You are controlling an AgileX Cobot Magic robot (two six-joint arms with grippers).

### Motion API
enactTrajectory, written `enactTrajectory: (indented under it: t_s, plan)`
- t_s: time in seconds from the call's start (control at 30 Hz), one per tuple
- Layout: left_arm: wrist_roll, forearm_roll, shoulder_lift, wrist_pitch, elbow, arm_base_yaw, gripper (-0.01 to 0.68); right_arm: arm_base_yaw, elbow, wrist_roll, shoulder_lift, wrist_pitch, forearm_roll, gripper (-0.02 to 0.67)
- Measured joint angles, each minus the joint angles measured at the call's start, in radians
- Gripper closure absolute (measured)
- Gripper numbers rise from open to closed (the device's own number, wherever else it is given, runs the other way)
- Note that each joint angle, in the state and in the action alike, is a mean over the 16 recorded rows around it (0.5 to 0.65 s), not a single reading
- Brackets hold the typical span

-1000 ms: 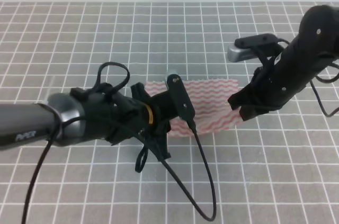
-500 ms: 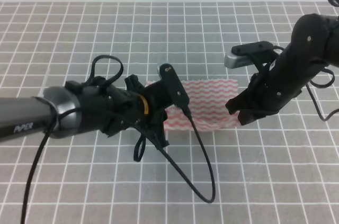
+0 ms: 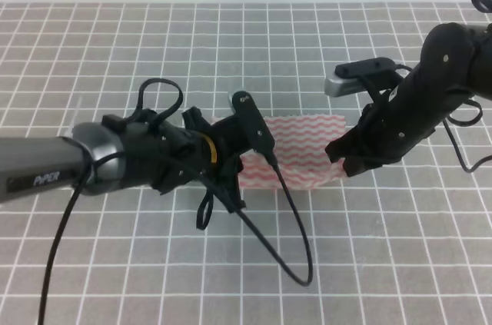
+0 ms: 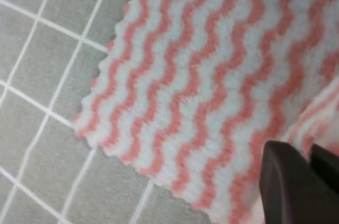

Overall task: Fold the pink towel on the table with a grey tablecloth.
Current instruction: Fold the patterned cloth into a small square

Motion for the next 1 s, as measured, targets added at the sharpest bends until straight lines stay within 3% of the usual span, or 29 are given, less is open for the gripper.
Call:
enactTrajectory:
  t_s: [1.0]
  plan:
    - [-0.037,-0.004,0.049,0.012,-0.086,0.043,0.675,-0.002,-0.001,-0.002,0.04,-0.15,-0.009,0.664]
